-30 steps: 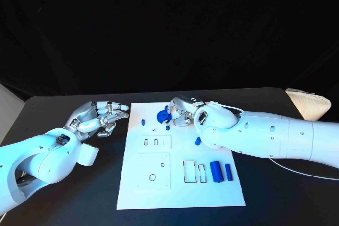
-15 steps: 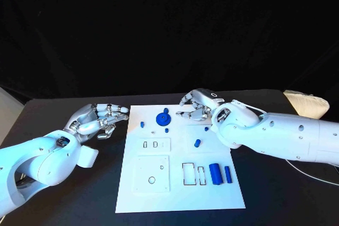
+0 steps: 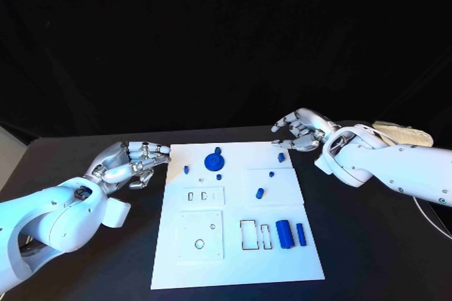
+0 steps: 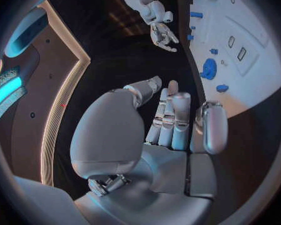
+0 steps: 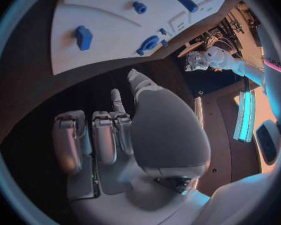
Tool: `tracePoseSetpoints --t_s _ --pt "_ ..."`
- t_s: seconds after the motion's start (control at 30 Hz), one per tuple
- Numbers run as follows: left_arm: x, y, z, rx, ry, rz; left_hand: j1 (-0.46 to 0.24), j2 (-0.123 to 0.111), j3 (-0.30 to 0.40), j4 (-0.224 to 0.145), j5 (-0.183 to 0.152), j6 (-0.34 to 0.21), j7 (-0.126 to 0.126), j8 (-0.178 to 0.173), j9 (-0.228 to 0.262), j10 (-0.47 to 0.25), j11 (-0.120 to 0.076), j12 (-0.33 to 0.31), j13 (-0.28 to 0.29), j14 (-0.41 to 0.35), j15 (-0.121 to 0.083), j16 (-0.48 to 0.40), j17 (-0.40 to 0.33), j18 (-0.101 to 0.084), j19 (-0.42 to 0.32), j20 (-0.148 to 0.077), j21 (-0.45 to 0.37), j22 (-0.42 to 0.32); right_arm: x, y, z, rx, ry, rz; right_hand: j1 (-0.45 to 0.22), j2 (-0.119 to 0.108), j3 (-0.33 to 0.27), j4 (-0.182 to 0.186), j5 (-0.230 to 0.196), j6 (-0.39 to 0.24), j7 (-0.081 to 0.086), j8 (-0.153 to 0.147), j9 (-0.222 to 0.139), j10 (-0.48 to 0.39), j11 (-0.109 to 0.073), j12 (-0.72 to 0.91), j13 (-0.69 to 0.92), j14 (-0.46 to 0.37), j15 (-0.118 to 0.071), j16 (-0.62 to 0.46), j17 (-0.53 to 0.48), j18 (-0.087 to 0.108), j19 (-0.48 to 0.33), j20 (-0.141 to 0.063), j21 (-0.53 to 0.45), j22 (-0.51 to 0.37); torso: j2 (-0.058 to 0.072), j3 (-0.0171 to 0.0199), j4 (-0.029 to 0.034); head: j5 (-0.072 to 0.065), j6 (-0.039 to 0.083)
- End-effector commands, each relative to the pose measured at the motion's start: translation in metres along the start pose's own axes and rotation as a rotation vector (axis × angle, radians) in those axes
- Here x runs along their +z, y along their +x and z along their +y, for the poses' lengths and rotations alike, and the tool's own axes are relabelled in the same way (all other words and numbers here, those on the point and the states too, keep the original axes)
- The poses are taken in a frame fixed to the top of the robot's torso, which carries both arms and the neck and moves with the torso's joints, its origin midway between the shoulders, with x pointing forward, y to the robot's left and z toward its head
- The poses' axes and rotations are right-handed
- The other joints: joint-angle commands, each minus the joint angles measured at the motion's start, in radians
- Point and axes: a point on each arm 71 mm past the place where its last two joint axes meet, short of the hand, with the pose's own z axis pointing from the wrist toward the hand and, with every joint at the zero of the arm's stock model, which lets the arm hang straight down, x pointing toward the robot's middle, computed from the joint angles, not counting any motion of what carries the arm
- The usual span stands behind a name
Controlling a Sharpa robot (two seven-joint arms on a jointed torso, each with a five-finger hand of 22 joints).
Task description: Assemble the parts on the task board
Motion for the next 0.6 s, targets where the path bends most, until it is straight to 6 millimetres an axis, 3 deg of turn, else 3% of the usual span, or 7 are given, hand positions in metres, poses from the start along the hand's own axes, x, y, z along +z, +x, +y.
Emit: tracePoseSetpoints --t_s 0.03,0.1,0.27,0.47,0.6 --pt "0.001 0.003 -0.001 -0.012 0.012 0.020 -0.001 0.012 -0.002 -0.005 -0.003 -0.009 0.000 -0.005 0.001 -0.005 -0.002 0.005 0.002 -0.006 -0.002 -0.006 -0.001 -0.011 -0.004 0.000 -0.005 -0.001 -0.003 0.000 -0.006 0.033 -0.055 0.070 0.011 -0.003 -0.001 -0.006 -0.008 -0.009 -0.001 -0.005 -0.002 0.101 0.011 -0.002 0.260 0.095 0.009 -0.003 0.218 -0.014 0.105 0.009 0.005 0.264 0.000 0.0011 0.0012 -0.002 -0.001" --pt "0.001 0.003 -0.001 -0.012 0.012 0.021 -0.001 0.012 -0.002 -0.005 -0.003 -0.009 0.000 -0.005 0.001 -0.005 -0.002 0.005 0.002 -0.006 -0.002 -0.006 -0.001 -0.011 -0.004 0.000 -0.005 -0.001 -0.005 -0.001 -0.011 0.014 -0.051 0.078 0.015 -0.007 -0.005 -0.007 -0.010 -0.014 0.001 -0.008 -0.003 0.099 0.012 -0.003 0.259 0.095 0.010 -0.003 0.218 -0.014 0.105 0.010 0.005 0.264 0.000 0.0016 0.0021 -0.002 -0.002" --pt "0.002 0.004 0.000 -0.013 0.012 0.023 -0.001 0.012 -0.002 -0.005 -0.003 -0.009 0.000 -0.005 0.001 -0.005 -0.002 0.005 0.002 -0.006 -0.002 -0.006 -0.001 -0.011 -0.004 0.000 -0.005 -0.001 -0.011 0.000 -0.021 -0.016 -0.039 0.099 0.017 -0.012 -0.013 -0.005 -0.017 -0.021 0.003 -0.012 -0.005 0.098 0.014 -0.005 0.258 0.095 0.012 -0.003 0.218 -0.014 0.105 0.011 0.005 0.264 0.000 -0.0018 0.0046 -0.006 -0.004" --pt "0.002 0.004 0.000 -0.013 0.011 0.023 -0.001 0.012 -0.002 -0.005 -0.003 -0.009 0.000 -0.005 0.001 -0.005 -0.002 0.005 0.002 -0.006 -0.002 -0.006 -0.001 -0.011 -0.004 0.000 -0.005 -0.001 -0.014 0.004 -0.031 -0.050 -0.022 0.117 0.028 -0.013 -0.018 -0.007 -0.018 -0.027 0.005 -0.016 -0.007 0.097 0.016 -0.006 0.256 0.095 0.014 -0.003 0.219 -0.014 0.105 0.013 0.005 0.264 0.001 -0.0014 0.0007 -0.004 -0.003" --pt "0.002 0.004 0.000 -0.013 0.011 0.024 -0.001 0.012 -0.002 -0.005 -0.003 -0.009 0.000 -0.005 0.001 -0.005 -0.002 0.005 0.002 -0.006 -0.002 -0.006 -0.001 -0.011 -0.004 0.000 -0.005 -0.001 -0.014 0.007 -0.035 -0.056 -0.015 0.130 0.030 -0.013 -0.019 -0.007 -0.017 -0.029 0.005 -0.016 -0.007 0.096 0.016 -0.007 0.256 0.095 0.014 -0.003 0.219 -0.014 0.105 0.013 0.005 0.264 0.002 -0.0022 0.0022 -0.008 -0.006"
